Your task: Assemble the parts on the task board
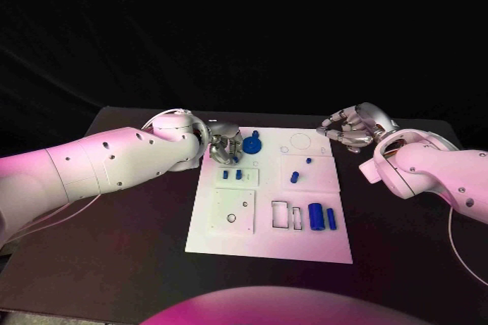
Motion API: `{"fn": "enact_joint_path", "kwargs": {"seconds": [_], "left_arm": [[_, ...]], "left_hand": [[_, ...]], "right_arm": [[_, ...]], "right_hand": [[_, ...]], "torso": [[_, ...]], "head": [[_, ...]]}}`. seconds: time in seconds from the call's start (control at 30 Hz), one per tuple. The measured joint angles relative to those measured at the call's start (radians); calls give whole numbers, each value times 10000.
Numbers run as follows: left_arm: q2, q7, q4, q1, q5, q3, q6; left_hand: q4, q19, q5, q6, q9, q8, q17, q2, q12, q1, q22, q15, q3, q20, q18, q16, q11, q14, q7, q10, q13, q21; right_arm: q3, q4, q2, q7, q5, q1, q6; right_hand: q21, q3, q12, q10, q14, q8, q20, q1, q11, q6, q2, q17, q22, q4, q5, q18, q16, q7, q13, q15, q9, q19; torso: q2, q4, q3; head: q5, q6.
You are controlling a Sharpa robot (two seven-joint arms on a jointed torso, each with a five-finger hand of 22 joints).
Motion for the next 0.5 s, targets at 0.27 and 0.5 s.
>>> {"fn": "enact_joint_path", "kwargs": {"seconds": [0.27,0.5], "left_arm": [[4,14,-23,-6,6,-8,-2],[8,25,-33,-10,14,-13,-15]], "left_hand": [[-28,0,0,-131,-29,-231,-47,53,-90,-53,0,0,-29,0,1,0,0,-1,51,0,24,0],[-36,0,0,-195,-52,-311,-75,-1,-135,-108,0,0,-36,0,0,0,1,-1,100,-1,35,0]], "right_arm": [[0,5,-2,0,0,0,0],[0,7,-6,0,0,0,0]], "right_hand": [[0,28,0,0,0,39,0,0,0,0,0,0,0,-28,0,0,0,0,6,0,32,0],[0,28,0,0,0,39,0,0,0,0,0,8,-1,-28,0,0,0,0,8,0,32,0]], "torso": [[0,4,0],[1,5,-1]], "head": [[2,1],[19,5]]}}
